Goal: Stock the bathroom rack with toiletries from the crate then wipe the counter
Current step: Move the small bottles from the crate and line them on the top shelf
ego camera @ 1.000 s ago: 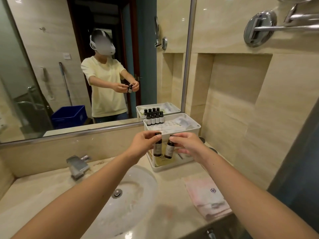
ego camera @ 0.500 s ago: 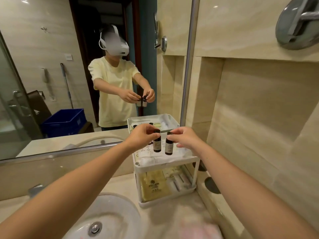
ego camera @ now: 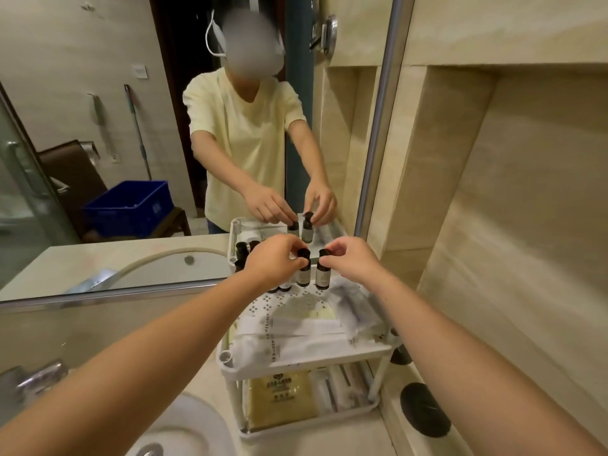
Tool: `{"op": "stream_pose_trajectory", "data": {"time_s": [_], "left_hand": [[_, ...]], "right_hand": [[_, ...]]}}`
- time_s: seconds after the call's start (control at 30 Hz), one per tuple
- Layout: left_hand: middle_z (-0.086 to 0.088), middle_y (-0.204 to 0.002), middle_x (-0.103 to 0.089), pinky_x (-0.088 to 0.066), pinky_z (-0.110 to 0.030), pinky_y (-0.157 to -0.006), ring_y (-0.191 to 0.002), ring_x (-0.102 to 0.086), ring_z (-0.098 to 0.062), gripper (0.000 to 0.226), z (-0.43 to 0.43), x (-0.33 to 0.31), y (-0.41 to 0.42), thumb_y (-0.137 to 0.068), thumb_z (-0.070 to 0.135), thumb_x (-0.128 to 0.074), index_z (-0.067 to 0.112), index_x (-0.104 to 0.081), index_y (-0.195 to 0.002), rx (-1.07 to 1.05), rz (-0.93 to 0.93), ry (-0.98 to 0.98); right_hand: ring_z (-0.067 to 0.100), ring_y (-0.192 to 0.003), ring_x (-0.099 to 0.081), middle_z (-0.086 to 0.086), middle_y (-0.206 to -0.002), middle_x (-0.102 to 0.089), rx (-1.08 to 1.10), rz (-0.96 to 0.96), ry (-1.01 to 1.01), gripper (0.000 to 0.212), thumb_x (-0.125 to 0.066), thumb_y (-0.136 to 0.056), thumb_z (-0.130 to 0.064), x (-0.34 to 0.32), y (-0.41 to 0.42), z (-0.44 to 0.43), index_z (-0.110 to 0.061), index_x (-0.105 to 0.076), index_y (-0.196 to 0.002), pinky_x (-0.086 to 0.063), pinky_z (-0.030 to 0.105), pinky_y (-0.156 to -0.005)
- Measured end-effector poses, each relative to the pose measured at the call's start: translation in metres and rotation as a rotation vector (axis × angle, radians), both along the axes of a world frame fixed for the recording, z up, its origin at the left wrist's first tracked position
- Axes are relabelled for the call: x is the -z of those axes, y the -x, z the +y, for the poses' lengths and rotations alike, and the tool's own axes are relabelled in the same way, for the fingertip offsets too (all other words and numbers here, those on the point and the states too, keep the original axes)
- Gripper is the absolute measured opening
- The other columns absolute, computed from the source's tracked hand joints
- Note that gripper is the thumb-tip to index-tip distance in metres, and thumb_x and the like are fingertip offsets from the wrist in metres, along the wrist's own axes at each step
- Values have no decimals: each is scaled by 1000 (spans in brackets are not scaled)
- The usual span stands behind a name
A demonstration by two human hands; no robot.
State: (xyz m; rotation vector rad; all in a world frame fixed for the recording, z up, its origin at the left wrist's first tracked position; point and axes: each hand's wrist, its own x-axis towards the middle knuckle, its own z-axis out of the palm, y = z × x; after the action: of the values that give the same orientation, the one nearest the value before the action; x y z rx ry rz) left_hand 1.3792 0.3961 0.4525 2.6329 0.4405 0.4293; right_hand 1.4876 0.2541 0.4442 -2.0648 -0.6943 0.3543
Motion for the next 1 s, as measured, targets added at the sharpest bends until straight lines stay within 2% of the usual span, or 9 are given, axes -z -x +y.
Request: {"op": "stream_pose_trajectory", "data": {"time_s": [0.17,0.23,0.33,0.4,0.6,0.77,0.87,1.0], "left_hand": [[6,-98,-64,-45,-29,-69,-93,-60,-15,23,7,17,-13,-86,34,-66,31,-70,-108,-26,-11,-180],[5,-98,-56,-48,-33,-72,-92,-57,-17,25,10,22,-15,-87,37,-64,33,-68,-111,-33,8,-242],[7,-93,-45,-47,-33,-68,-86,-54,-16,29,15,28,-18,-89,39,-62,34,-66,-118,-42,20,-301],[7,-93,-45,-43,-30,-64,-88,-55,-17,32,17,32,-20,-90,40,-61,34,-64,-122,-42,24,-327],[6,-93,-49,-38,-29,-61,-88,-57,-19,34,19,39,-21,-89,40,-62,33,-64,-123,-68,-19,-388],[3,-103,-56,-41,-30,-66,-95,-58,-20,46,20,40,-19,-88,37,-64,30,-57,-133,-89,-28,-387],[3,-104,-55,-40,-30,-66,-97,-58,-20,48,17,40,-16,-88,37,-64,30,-54,-135,-90,-29,-365],[5,-107,-57,-47,-30,-67,-97,-58,-16,47,12,40,-2,-88,34,-66,29,-55,-133,-110,-77,-276]], "right_hand": [[11,-84,-66,-7,-85,-70,-11,-66,12,16,-77,-79,-20,21,-13,13,-24,-70,-92,-52,30,-76],[12,-85,-66,-7,-87,-71,-15,-78,23,18,-76,-79,-21,27,-17,19,-23,-70,-95,-52,30,-77],[10,-84,-65,-9,-88,-69,-29,-111,41,21,-76,-79,-24,34,-21,26,-24,-70,-99,-51,27,-75],[10,-84,-64,-10,-87,-68,-36,-123,32,22,-76,-80,-24,37,-23,31,-24,-69,-101,-49,26,-74],[15,-92,-65,-3,-97,-71,-38,-106,16,29,-77,-80,-21,45,-24,39,-21,-69,-107,-52,32,-85],[9,-87,-64,-8,-95,-68,-23,-100,-2,39,-77,-78,-17,45,-21,36,-23,-67,-115,-47,23,-75],[7,-80,-62,-9,-94,-68,-24,-88,-10,41,-76,-78,-13,46,-18,33,-21,-65,-117,-47,22,-71],[14,-91,-65,-7,-102,-65,-4,-66,-15,49,-75,-78,-14,43,-9,27,-24,-59,-123,-54,36,-83]]}}
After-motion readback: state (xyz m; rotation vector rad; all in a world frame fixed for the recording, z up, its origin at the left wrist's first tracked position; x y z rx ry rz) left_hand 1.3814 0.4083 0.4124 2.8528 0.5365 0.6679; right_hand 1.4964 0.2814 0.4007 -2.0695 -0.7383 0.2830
